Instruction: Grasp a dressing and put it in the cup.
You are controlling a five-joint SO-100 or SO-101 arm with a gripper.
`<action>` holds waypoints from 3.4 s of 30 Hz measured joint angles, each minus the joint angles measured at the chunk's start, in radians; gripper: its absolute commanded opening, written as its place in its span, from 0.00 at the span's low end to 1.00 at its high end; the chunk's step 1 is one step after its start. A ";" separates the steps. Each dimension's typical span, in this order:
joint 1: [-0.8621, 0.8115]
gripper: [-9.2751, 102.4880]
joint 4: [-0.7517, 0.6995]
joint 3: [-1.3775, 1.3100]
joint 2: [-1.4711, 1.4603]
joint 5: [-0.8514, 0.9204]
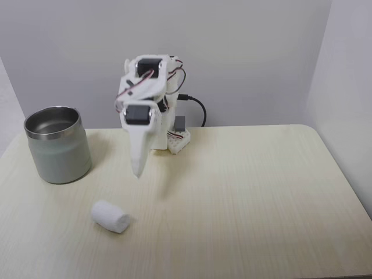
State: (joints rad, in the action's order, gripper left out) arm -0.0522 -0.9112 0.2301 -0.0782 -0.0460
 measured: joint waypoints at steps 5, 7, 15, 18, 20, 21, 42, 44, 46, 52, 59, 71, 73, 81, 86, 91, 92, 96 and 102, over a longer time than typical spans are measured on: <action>-0.015 0.09 -0.092 0.224 0.054 0.011; -0.025 0.09 -0.124 0.342 0.143 0.011; -0.023 0.12 -0.316 0.818 0.514 0.002; -0.058 0.15 -0.403 0.939 0.649 -0.046; -0.074 0.17 -0.466 1.006 0.764 -0.074; -0.075 0.18 -0.491 1.028 0.825 -0.083; -0.143 0.33 -0.517 1.118 1.479 -0.160; -0.158 0.33 -0.465 1.092 1.523 -0.147; -0.186 0.33 -0.413 1.069 1.572 -0.137; -0.213 0.33 -0.284 1.037 1.727 -0.101; -0.227 0.28 -0.190 0.992 1.789 -0.069; -0.207 0.11 -0.172 0.977 1.786 -0.066; -0.204 0.09 -0.172 0.979 1.786 -0.057; -0.196 0.08 -0.229 1.000 1.786 -0.046; -0.209 0.08 -0.396 1.117 1.715 -0.049; -0.219 0.08 -0.621 1.302 1.641 -0.060; -0.219 0.08 -0.661 1.342 1.634 -0.064; -0.233 0.08 -0.828 1.506 1.624 -0.074; -0.245 0.08 -0.882 1.628 1.577 -0.087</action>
State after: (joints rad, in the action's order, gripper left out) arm -0.2976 -1.7932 1.8577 1.4987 -0.1335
